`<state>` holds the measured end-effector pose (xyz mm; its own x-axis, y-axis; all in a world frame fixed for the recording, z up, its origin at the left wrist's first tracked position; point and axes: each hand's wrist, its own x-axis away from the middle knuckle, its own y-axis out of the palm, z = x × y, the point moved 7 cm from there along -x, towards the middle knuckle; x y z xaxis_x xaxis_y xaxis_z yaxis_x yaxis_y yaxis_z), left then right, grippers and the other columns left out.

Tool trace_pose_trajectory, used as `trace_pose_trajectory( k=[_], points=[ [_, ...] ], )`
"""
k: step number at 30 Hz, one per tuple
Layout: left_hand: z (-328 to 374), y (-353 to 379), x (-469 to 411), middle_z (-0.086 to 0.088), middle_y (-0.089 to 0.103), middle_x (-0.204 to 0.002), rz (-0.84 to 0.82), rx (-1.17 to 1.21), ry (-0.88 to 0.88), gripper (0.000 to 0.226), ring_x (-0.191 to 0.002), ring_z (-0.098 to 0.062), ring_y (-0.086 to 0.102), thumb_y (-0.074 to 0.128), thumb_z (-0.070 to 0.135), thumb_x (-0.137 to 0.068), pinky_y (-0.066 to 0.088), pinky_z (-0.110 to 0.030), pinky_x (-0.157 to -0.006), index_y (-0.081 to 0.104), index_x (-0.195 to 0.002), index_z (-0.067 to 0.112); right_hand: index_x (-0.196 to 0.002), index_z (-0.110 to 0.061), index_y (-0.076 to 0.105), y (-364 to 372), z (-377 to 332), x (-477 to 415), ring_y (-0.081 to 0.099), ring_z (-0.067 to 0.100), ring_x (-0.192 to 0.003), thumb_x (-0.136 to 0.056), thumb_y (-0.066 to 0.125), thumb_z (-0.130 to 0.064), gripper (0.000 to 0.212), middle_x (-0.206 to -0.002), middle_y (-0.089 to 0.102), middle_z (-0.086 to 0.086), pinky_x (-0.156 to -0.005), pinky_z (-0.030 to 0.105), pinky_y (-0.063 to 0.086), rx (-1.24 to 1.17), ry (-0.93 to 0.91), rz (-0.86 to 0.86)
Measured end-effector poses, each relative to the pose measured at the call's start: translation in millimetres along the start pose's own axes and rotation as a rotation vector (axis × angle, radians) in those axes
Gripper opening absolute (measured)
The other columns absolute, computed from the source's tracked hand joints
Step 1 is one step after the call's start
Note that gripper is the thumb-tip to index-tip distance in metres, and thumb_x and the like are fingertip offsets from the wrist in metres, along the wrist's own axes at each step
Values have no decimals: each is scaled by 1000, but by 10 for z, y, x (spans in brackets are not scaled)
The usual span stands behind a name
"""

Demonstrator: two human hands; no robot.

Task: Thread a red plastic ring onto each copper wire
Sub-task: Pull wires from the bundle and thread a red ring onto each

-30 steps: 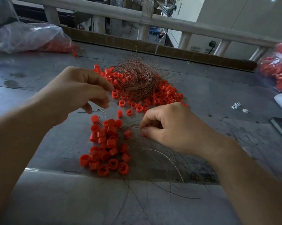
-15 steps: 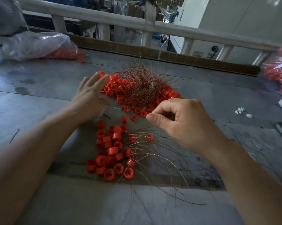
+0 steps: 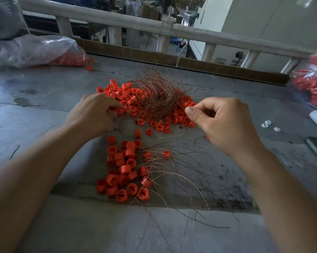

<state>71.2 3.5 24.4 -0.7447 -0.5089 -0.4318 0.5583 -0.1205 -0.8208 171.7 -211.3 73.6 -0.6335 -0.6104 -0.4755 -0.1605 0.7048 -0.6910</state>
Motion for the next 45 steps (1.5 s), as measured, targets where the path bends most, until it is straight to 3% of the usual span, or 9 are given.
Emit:
trace_pose_trajectory(
  k=[9,13,17,21,25,30,36,40,45],
  points=[
    [360,-415,223,17,60,-69,127,339,-93,16,-65,5,54,75,21,-70,40,-3,-58,65,-77,31,-64,-28,60,11,404,-113,49,-2,-51,-82,66,-28,19,-52,52,-17,-45,4,32,88,138,62],
    [621,-364,304,20,57,-68,45,360,19,18,-60,9,54,74,21,-69,40,-2,-58,62,-76,33,-83,-22,68,125,494,-178,50,-4,-56,-80,69,-25,5,-59,53,-19,-56,9,37,62,149,34],
    [635,-276,295,23,54,-67,4,332,39,12,-59,12,51,74,21,-70,36,2,-59,70,-81,24,-113,-21,64,315,430,-238,51,-4,-61,-78,70,-14,35,-68,56,-18,-65,8,40,17,80,-46],
    [633,-278,281,23,55,-67,3,348,53,13,-62,18,51,74,21,-70,37,3,-59,71,-82,22,-118,-17,61,491,390,-240,58,1,-83,-85,60,-6,34,-93,66,-7,-80,6,41,-34,52,-134],
    [624,-257,278,23,54,-68,2,348,53,16,-61,18,49,75,20,-70,36,3,-60,72,-85,21,-109,-8,66,458,352,-223,62,8,-95,-87,57,-3,24,-102,68,1,-90,16,44,-93,29,-105],
    [652,-256,289,24,55,-70,-24,394,87,18,-65,18,52,75,18,-70,37,4,-60,69,-84,27,-96,-11,70,182,202,-221,57,1,-87,-85,60,-4,16,-95,61,-4,-80,5,40,-96,-109,62],
    [673,-186,295,20,68,-71,-131,693,60,33,-63,4,64,76,4,-66,46,-4,-58,64,-76,33,-96,-27,60,-79,-21,-106,59,3,-81,-91,50,-7,23,-83,61,-9,-74,15,44,-277,-236,155],
    [700,-120,297,9,71,-74,-195,936,32,27,-63,-7,68,75,17,-50,51,-12,-59,67,-74,28,-114,-18,52,-210,-247,-9,54,0,-74,-89,52,-7,27,-80,55,-11,-71,12,43,-225,-393,202],
    [733,-134,305,-4,71,-76,-211,1064,39,31,-64,-18,69,77,30,-44,53,-19,-58,69,-73,21,-95,-18,60,-113,-386,70,57,6,-66,-84,58,-5,17,-76,57,-7,-63,11,44,-198,-415,92]
  ],
)
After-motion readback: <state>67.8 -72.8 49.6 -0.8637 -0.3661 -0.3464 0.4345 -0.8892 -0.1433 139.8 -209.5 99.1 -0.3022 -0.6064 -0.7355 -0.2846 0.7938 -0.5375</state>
